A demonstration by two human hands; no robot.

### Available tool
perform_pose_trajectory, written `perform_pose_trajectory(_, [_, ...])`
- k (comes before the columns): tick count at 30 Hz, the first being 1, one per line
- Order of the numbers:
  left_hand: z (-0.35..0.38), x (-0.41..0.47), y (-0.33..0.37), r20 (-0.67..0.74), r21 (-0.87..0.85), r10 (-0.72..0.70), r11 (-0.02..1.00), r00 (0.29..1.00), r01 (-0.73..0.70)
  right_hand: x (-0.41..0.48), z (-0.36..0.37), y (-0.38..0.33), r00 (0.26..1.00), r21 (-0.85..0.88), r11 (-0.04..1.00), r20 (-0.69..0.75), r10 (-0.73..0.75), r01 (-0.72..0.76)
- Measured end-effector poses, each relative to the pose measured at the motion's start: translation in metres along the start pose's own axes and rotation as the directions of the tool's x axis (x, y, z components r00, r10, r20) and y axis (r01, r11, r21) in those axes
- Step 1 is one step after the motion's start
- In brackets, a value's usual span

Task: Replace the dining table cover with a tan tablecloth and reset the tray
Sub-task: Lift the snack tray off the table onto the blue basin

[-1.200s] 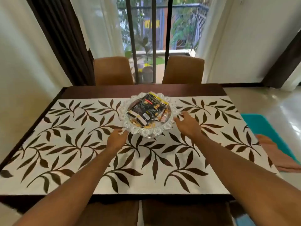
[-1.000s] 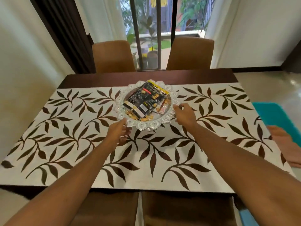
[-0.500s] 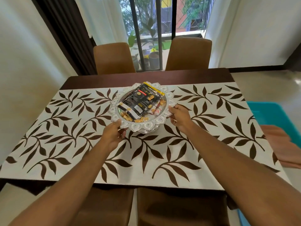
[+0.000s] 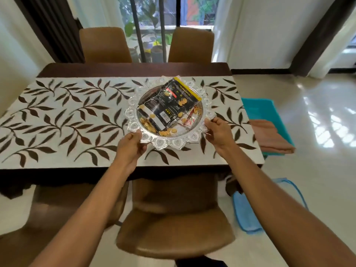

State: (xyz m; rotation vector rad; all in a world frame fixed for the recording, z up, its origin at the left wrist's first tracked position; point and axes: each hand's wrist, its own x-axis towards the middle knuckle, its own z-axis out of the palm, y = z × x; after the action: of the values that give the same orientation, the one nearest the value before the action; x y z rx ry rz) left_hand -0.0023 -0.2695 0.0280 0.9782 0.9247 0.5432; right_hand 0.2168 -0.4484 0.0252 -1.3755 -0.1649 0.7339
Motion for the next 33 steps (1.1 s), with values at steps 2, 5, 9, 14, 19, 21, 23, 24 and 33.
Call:
perform_pose_trajectory(2, [0.021,-0.023,-0.022,0.023,0.020,-0.023,1.000,0.999,0.023,-0.025,-0.040,-0.001,1.000,-0.019,1.000,-0.017,-0.020,0.020])
perform_pose_trajectory(5, [0.060,-0.050,-0.052,0.092,0.062,-0.033,0.998,0.995,0.027,-0.058,-0.102,-0.003,0.996,-0.009,0.999,-0.070,-0.048,0.047])
perform_pose_trajectory(9, [0.119,-0.078,-0.080,0.169,0.102,-0.050,0.994,0.984,0.033,-0.088,-0.178,-0.007,0.985,-0.023,0.997,-0.153,-0.076,0.073])
perform_pose_trajectory(14, [0.216,-0.091,-0.116,0.266,0.159,-0.092,0.986,0.960,0.050,-0.102,-0.277,-0.025,0.961,0.021,0.993,-0.252,-0.111,0.120])
perform_pose_trajectory(19, [0.321,-0.089,-0.155,0.288,0.215,-0.153,0.972,0.945,0.092,-0.087,-0.376,-0.040,0.944,0.029,0.998,-0.327,-0.048,0.061])
perform_pose_trajectory(21, [0.361,-0.085,-0.172,0.290,0.227,-0.184,0.967,0.939,0.119,-0.075,-0.415,-0.047,0.938,0.024,0.999,-0.346,-0.027,0.037])
perform_pose_trajectory(23, [0.396,-0.080,-0.187,0.292,0.258,-0.215,0.956,0.932,0.140,-0.063,-0.448,-0.055,0.931,0.015,1.000,-0.366,-0.006,0.012])
perform_pose_trajectory(24, [0.404,-0.080,-0.192,0.290,0.273,-0.227,0.951,0.930,0.147,-0.061,-0.457,-0.055,0.929,0.010,1.000,-0.370,0.001,0.003])
perform_pose_trajectory(33, [0.502,-0.019,-0.226,0.284,0.260,-0.326,0.931,0.902,0.255,0.018,-0.527,-0.059,0.885,0.096,0.989,-0.442,0.145,-0.114])
